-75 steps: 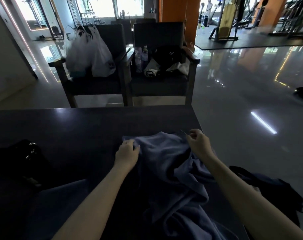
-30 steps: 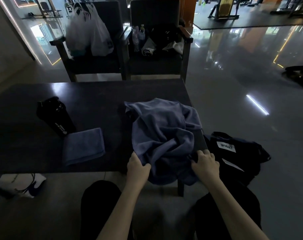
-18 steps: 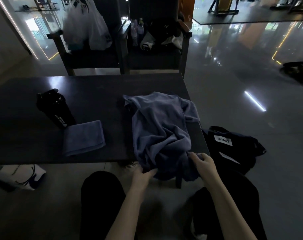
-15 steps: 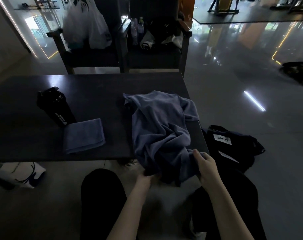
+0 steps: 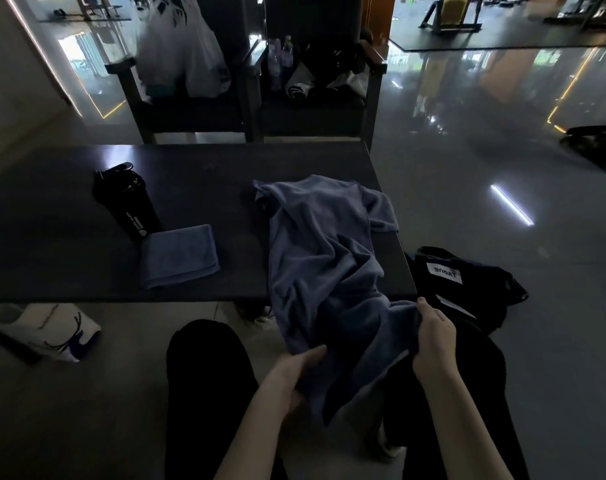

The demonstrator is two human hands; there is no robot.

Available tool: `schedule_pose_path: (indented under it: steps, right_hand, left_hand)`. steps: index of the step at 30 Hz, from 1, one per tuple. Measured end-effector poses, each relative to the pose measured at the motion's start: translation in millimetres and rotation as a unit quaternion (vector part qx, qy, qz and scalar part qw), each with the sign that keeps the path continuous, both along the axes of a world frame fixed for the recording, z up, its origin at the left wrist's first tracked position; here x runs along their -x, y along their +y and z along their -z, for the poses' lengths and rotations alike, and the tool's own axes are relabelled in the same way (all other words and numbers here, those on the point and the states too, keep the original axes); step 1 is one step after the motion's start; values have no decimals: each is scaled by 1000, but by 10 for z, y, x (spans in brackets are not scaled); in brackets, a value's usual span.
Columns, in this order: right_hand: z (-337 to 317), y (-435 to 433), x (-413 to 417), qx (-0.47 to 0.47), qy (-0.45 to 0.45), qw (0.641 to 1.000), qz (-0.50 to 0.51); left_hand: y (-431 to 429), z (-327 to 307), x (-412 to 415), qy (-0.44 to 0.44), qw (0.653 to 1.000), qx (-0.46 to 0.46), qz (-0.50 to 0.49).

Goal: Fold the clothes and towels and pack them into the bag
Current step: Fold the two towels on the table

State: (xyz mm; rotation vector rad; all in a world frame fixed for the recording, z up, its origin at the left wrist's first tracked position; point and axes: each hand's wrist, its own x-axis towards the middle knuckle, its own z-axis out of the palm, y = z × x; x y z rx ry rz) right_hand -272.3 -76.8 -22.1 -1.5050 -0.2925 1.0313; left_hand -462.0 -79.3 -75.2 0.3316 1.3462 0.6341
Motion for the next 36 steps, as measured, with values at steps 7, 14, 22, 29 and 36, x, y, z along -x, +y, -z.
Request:
schedule_pose_path:
  steps: [7,14,22,29,36]
  right_hand:
    - [22,-207,1,8,-62,997,-39]
    - [39,-405,-115,26,-203,974,-93]
    - [-258,-506,-149,-39,-68,989,-128]
    - [-395,-399,-188,-132,33,978,-161]
    - [-247,-44,-261,-101,-246,953,-141]
  left_hand:
    - [-346,28,109,84,994,-41,56]
    - [-335,-152,474,194,967,-142,82]
    - [-321,-506,793,116,962,-247,-1]
    - [-241,-769,909,-7,963,-261,-72]
    - [-16,-814,1059,48,948,-308,61]
